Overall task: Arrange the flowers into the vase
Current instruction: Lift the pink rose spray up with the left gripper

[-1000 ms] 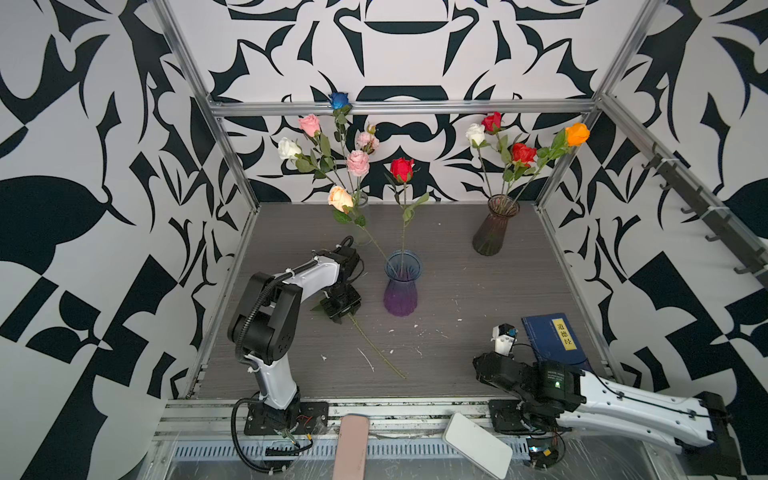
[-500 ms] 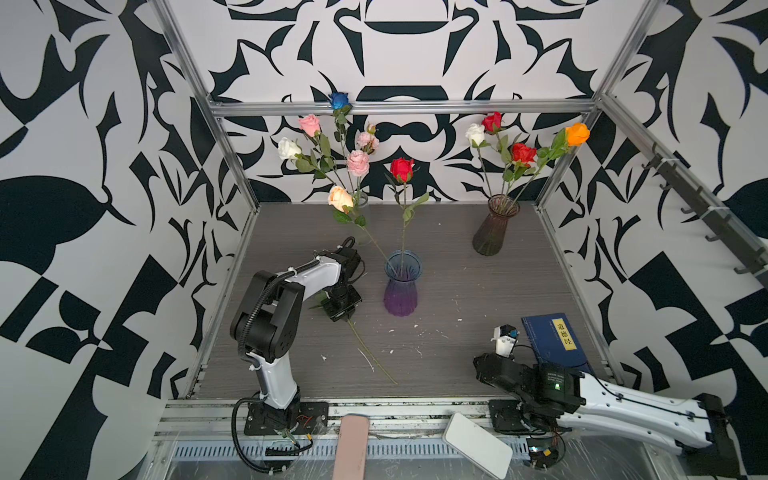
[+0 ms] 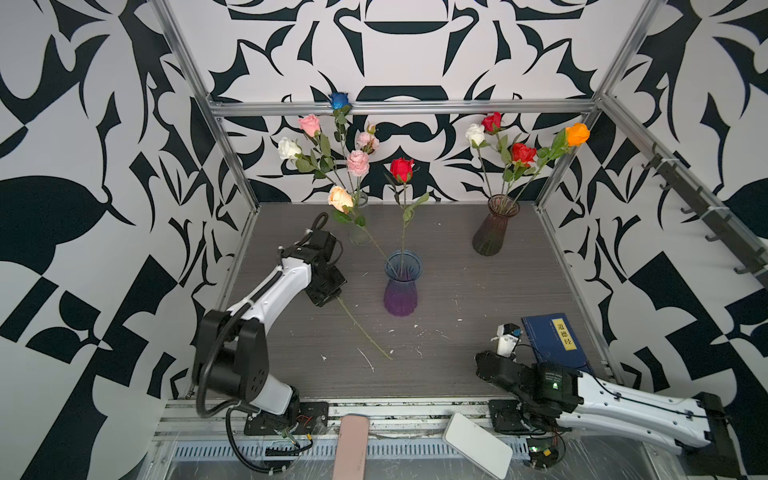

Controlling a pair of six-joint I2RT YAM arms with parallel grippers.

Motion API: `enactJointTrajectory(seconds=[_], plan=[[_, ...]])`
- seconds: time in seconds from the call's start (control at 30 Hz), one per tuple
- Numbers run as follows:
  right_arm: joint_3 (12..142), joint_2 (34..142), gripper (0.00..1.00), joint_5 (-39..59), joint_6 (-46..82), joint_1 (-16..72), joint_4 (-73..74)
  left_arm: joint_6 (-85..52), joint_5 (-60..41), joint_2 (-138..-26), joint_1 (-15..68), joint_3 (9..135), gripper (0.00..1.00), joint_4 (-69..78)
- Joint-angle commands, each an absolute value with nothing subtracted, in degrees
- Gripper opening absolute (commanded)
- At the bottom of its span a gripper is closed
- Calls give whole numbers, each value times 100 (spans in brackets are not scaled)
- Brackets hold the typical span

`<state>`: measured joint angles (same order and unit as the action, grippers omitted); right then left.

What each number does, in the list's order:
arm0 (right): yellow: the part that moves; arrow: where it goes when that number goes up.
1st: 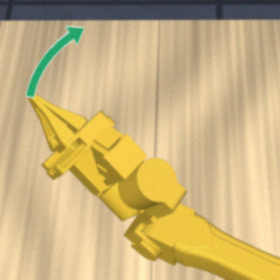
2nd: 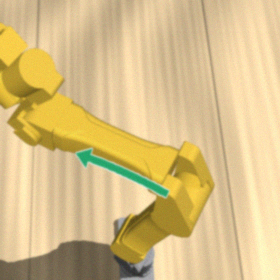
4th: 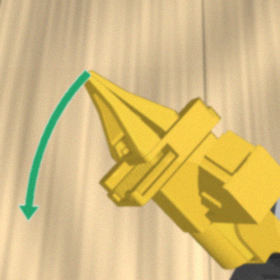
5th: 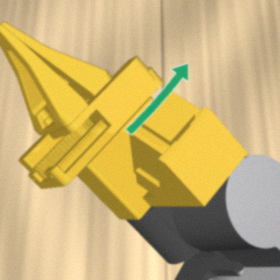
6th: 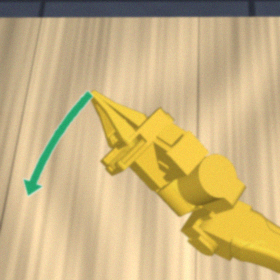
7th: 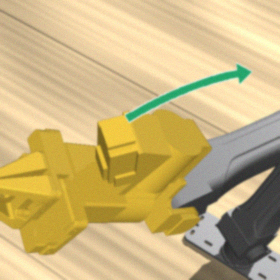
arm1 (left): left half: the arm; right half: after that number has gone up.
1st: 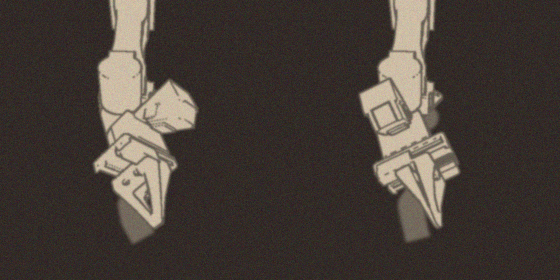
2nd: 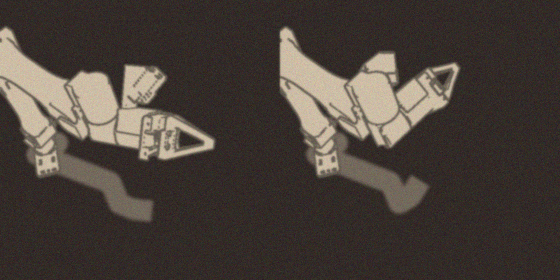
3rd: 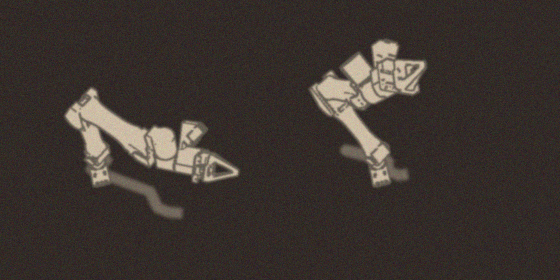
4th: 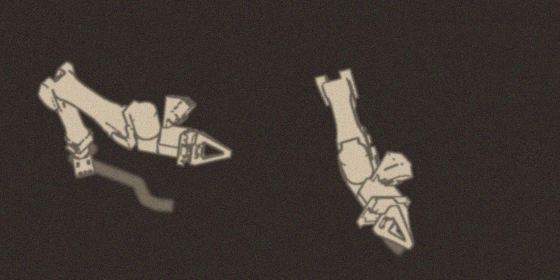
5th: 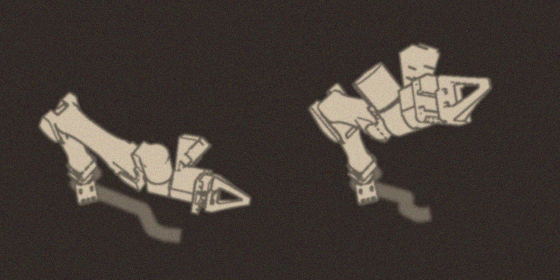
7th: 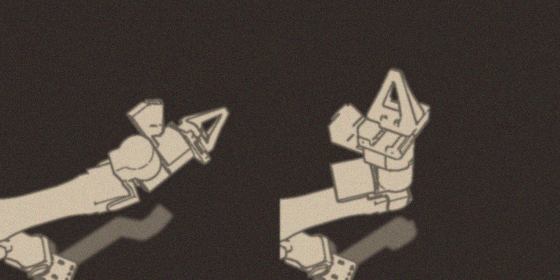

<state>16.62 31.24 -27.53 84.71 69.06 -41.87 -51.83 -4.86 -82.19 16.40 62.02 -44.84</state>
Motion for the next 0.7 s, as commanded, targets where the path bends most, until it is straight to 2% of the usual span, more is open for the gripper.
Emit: enactJointTrajectory(seconds=[0.0,0.2,0.5,0.67], plan=[[1804,3207,16,-2968,8672,6866,-4036,-4928,-1276,-7359,1496,5638,0,-3364],[1673,3243,16,-2956,8824,6830,-3690,-4559,-2184,-6010,1485,5486,0,-2291],[1749,3379,15,-2874,8780,6757,-3560,-3886,-1354,-4111,1486,5991,0,-1691],[1793,3526,15,-2784,8738,6741,-3520,-3362,-1809,-3667,1485,5855,0,-286]])
